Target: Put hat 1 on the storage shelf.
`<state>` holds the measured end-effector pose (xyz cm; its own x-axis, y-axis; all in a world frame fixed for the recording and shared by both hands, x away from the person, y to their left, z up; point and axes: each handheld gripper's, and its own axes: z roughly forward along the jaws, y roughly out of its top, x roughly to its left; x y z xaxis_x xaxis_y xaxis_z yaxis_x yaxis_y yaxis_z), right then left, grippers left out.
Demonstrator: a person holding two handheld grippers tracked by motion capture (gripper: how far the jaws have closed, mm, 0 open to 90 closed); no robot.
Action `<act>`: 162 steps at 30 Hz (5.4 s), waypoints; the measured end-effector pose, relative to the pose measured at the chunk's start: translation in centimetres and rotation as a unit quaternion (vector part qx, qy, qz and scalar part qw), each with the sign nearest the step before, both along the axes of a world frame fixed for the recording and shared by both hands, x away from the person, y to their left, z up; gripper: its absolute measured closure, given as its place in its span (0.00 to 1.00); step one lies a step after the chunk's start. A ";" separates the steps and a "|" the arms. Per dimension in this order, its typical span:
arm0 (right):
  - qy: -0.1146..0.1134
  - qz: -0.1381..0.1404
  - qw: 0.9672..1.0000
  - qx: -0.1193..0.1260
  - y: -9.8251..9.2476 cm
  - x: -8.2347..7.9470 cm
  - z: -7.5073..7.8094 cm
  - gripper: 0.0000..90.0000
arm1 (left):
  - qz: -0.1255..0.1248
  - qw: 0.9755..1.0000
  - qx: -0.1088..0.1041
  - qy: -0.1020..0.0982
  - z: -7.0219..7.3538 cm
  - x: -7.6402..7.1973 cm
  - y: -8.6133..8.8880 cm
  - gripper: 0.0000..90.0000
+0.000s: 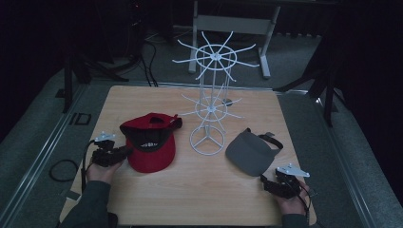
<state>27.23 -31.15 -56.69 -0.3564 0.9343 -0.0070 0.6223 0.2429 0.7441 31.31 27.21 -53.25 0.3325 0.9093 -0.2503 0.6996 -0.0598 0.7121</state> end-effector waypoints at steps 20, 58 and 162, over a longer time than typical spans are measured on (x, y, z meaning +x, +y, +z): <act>0.000 0.001 1.000 0.000 0.0 0.0 0.0 0.34 | -0.075 0.996 -0.002 0.039 -1.2 -1.7 -3.4 0.60; 0.000 0.003 1.000 -0.001 0.0 0.0 0.0 0.34 | -0.086 0.996 -0.024 -0.019 -0.1 -2.7 -4.1 0.95; 0.000 0.007 1.000 0.000 0.0 0.1 0.0 0.34 | -0.001 0.977 -0.007 -0.212 15.6 2.7 -1.1 0.95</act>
